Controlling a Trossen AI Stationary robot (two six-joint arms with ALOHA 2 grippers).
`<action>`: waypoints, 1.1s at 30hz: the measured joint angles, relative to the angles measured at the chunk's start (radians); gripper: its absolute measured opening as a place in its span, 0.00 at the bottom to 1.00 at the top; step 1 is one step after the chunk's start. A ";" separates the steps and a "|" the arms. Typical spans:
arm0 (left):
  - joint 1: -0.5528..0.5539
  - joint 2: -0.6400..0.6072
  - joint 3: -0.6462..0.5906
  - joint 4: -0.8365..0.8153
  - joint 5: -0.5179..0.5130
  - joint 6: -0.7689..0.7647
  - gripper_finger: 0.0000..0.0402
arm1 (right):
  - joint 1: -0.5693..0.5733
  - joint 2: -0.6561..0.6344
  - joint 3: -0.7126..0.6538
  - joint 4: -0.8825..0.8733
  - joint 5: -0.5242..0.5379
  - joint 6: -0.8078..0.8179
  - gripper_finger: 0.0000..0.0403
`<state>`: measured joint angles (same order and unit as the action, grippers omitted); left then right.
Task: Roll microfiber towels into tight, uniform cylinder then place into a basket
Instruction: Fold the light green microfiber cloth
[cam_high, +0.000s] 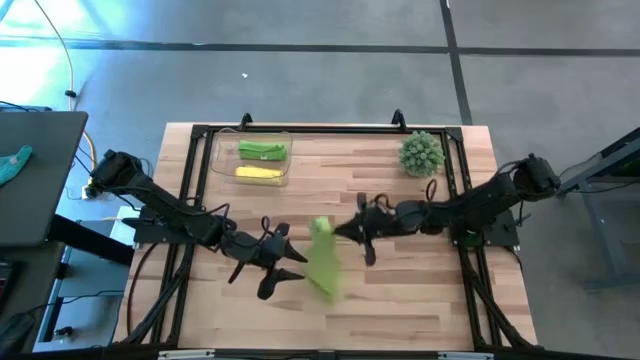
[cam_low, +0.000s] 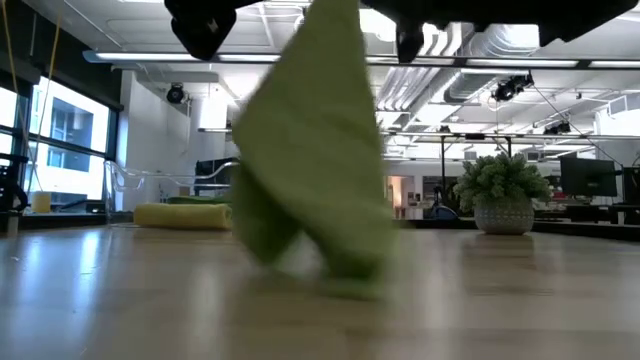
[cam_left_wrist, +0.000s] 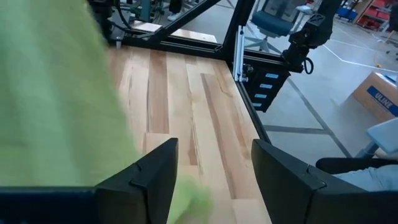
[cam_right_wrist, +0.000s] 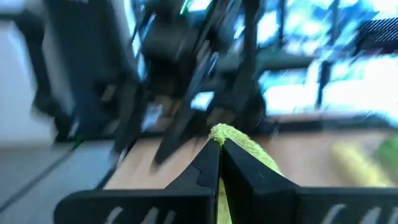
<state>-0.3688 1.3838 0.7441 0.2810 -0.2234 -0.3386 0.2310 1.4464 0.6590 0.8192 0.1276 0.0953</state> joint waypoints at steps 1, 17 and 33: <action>-0.001 0.000 0.000 0.000 0.000 0.000 0.48 | -0.008 0.000 0.000 0.047 0.007 -0.002 0.01; -0.006 0.000 0.000 -0.015 0.000 -0.009 0.48 | 0.024 0.000 0.000 -0.520 -0.049 0.295 0.01; -0.005 0.000 0.000 -0.015 -0.006 -0.008 0.48 | 0.133 0.000 0.000 -0.530 -0.234 0.386 0.29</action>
<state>-0.3740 1.3838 0.7441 0.2657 -0.2295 -0.3470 0.3645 1.4464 0.6594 0.2892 -0.1066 0.4817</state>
